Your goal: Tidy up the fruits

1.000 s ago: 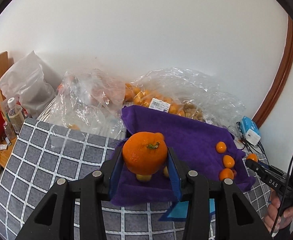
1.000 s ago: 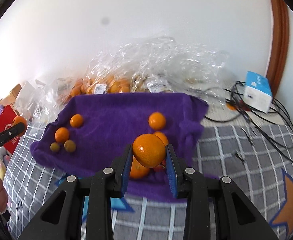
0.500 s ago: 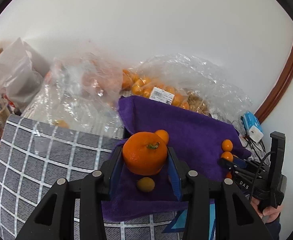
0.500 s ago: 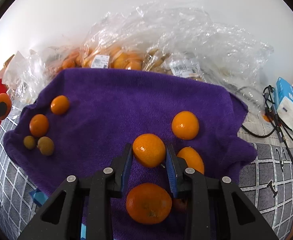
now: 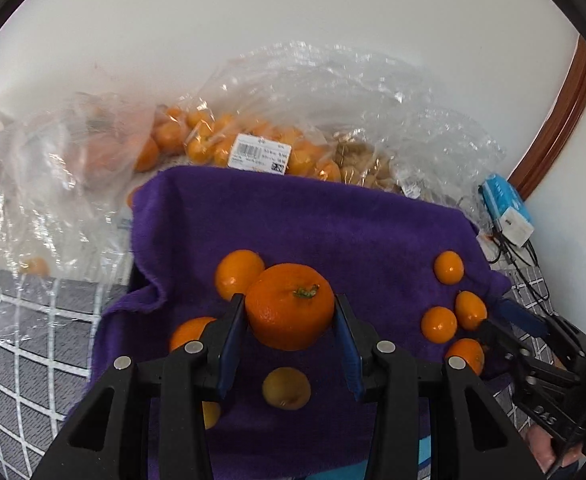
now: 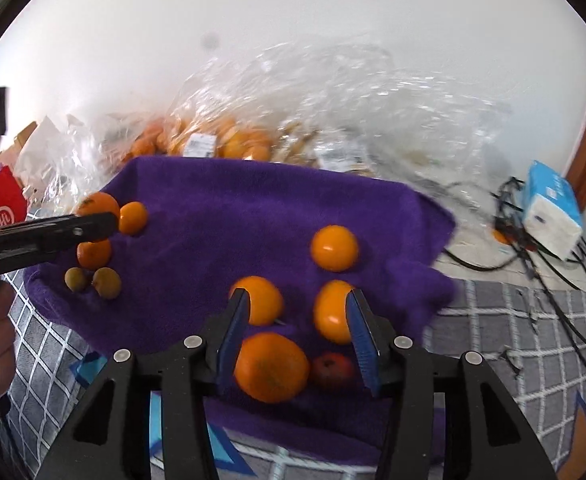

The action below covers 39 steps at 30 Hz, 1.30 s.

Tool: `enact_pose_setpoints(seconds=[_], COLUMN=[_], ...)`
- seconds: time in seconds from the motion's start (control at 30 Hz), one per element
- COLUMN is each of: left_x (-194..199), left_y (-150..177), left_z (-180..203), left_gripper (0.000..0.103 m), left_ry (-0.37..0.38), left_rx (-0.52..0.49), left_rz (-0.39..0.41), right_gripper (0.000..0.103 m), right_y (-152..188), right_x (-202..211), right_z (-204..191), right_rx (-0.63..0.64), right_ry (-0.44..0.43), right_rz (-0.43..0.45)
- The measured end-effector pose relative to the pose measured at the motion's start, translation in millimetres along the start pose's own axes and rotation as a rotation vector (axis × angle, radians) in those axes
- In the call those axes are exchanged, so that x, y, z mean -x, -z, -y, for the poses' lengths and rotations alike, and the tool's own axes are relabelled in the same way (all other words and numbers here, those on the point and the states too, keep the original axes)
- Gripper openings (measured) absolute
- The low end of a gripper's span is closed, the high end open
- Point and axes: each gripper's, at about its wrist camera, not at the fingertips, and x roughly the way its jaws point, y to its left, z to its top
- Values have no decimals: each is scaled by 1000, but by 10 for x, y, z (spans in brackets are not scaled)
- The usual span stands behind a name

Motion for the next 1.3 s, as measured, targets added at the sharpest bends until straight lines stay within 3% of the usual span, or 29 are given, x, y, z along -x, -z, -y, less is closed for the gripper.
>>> enact_pose_setpoints(seconds=[0.13,0.47,0.53,0.7,0.97,1.17,1.3], left_x=[-185,-147,-21,335,1177,1726,1989], left_y=[-5,23,17,63,427,759,976], left_z=[39,112,101,48,60,130,201], left_gripper=[41,41,47,49,56,68,75], left_ry=[-59,-118,-123,-127,-150,-146,-160], left_rx=[-3,-33,-29,-21,-42,-35,-39], left_rz=[-48,-33,-1,48,135,191,216], right_gripper=[49,49,49,49,50,60,85], right_y=[89,187,194,194,165,266,437], right_x=[46,98,155,435,1184,1753,2139], right_z=[178,225,225,237,149,-10,-152], right_rx=[-44,-66,-72,-96,-118,-130,-120], right_ry=[10,19,25,57,94,97,103], right_rz=[-4,-6,-3,22,101,145,208])
